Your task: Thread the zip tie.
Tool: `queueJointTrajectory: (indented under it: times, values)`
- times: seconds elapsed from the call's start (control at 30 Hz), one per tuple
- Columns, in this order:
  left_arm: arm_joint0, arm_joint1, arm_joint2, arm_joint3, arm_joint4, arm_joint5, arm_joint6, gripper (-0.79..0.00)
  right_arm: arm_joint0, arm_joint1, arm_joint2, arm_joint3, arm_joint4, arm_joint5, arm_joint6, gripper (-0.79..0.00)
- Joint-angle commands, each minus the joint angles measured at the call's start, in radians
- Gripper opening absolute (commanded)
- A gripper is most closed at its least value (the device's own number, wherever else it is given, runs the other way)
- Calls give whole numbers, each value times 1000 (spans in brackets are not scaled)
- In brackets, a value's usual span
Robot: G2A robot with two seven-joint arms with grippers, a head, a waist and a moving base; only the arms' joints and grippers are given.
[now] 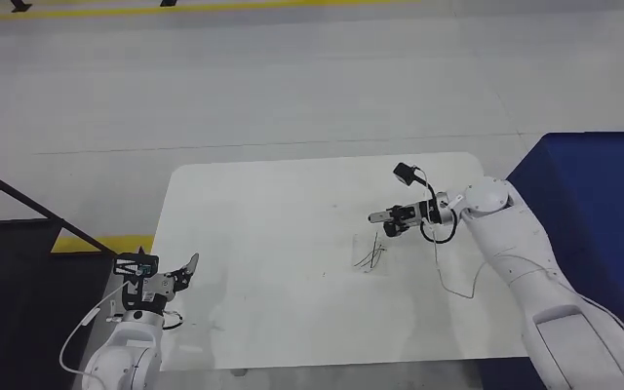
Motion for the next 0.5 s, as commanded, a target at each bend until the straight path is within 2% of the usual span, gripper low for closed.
queueJointTrajectory:
  times: [0.0,0.07,0.13,0.17,0.47]
  values:
    - [0,0,0,0,0,0,0,0,8,-7,-25,27,11,-24,-24,-228]
    - [0,0,0,0,0,0,0,0,16,-14,-45,53,29,-46,-47,-351]
    - [0,0,0,0,0,0,0,0,25,-19,-62,81,30,-74,-74,-366]
    - [0,0,0,0,0,0,0,0,29,-22,-70,91,35,-81,-81,-403]
    - [0,0,0,0,0,0,0,0,51,-34,-133,159,-3,-147,-147,-422]
